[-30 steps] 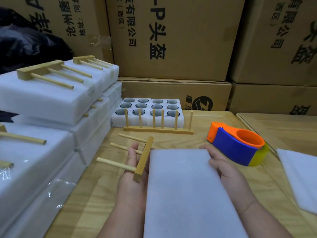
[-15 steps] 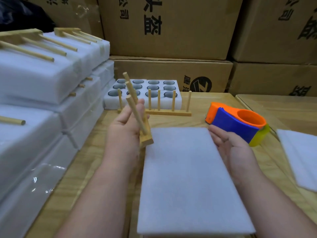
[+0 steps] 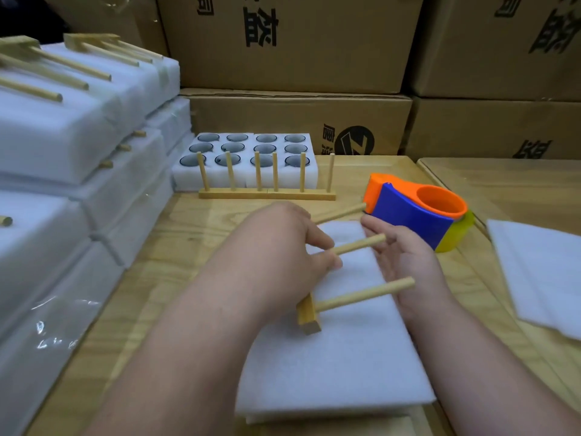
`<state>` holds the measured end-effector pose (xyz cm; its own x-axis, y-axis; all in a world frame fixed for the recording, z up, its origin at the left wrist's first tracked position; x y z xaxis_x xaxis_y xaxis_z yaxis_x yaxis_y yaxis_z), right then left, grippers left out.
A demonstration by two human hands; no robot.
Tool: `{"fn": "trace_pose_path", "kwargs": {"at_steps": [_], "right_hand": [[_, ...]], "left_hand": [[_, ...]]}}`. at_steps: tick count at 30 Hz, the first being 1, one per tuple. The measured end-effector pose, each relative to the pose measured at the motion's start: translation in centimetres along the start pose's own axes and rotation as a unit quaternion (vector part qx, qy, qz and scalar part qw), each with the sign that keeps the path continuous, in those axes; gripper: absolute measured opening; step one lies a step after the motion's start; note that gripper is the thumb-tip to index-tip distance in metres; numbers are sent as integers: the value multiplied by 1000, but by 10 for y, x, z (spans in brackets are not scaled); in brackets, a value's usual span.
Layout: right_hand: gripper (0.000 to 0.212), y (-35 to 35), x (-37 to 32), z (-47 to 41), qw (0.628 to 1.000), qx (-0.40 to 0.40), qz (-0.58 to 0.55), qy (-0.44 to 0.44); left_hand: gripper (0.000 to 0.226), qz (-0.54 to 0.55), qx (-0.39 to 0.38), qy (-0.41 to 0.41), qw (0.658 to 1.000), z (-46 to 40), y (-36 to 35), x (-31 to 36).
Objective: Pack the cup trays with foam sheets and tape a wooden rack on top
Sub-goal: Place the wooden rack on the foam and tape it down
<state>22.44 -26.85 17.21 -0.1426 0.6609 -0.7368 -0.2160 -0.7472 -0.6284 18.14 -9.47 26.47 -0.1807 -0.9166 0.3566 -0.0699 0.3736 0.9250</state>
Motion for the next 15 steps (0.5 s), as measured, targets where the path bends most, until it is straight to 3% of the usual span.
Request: {"fn": "trace_pose_path", "kwargs": {"at_steps": [6,8,10,12,15], "right_hand": [[37,-2,-5,6,1000,3,28,10],[39,-4,-5,7,1000,-6,25,4],[41,-6,-4,8,999,-32,25,1],[45,-10,-4,11,997,-74,27,-7],[60,-19,-1,15,990,-132,7,-40]], "left_hand": [[43,10,5,-31,999,-4,-12,-6],[51,67,36,-20,997,-7,-11,-19],[53,173,73,44,981,-10,-13,-38],[47,340,61,147,927,-11,-26,-58],[36,592,-18,198,781,-9,-51,-63]]}}
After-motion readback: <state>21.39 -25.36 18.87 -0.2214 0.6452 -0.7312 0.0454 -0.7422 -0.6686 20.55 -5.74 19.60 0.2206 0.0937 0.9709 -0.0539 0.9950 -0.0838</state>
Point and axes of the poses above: each hand's wrist, its own z-axis away from the middle knuckle, its own y-axis out of the back of the hand, x = y × z, the point moved 5 cm from there along -z, towards the middle knuckle, and after that the axes turned 11 degrees about -z, right-handed, at the moved point
